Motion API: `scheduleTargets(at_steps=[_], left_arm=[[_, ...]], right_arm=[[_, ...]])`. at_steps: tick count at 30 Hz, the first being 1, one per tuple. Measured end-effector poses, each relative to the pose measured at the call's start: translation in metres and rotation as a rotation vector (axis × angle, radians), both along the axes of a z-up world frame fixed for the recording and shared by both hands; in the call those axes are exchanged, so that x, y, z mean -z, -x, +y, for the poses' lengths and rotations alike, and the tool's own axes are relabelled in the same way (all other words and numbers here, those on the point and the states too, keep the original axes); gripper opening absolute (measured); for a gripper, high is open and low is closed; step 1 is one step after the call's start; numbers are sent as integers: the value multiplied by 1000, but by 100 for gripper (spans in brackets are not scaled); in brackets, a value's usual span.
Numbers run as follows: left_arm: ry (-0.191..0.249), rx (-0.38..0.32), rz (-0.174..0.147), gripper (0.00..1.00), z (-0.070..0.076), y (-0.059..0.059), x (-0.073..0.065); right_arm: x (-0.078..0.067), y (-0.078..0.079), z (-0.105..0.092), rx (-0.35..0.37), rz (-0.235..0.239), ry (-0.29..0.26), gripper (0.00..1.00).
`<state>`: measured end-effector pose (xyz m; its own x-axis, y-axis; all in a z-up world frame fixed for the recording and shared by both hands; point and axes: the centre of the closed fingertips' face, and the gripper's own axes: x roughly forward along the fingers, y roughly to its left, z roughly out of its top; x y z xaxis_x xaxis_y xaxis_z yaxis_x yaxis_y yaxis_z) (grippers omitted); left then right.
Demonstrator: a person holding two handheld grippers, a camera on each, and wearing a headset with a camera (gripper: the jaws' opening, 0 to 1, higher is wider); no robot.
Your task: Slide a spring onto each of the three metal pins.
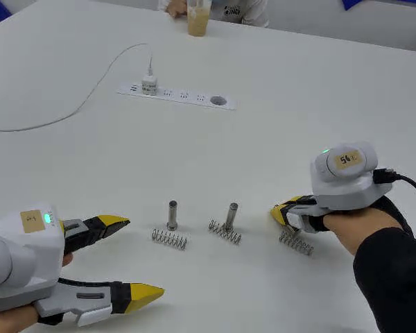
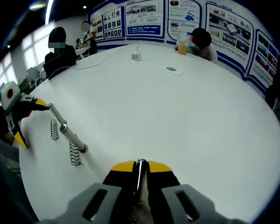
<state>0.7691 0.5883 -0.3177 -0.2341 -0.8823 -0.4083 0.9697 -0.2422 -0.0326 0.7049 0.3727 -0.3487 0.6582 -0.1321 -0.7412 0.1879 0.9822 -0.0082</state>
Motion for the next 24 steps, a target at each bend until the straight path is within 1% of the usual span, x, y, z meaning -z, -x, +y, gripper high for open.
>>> scheduleTargets(at_steps=[16, 24], left_arm=[[1, -2, 0, 72, -1, -1, -2], [8, -2, -1, 72, 0, -1, -4]], right_arm=[[1, 1, 1, 10, 6, -12, 9], [-2, 4, 1, 22, 2, 1, 9]])
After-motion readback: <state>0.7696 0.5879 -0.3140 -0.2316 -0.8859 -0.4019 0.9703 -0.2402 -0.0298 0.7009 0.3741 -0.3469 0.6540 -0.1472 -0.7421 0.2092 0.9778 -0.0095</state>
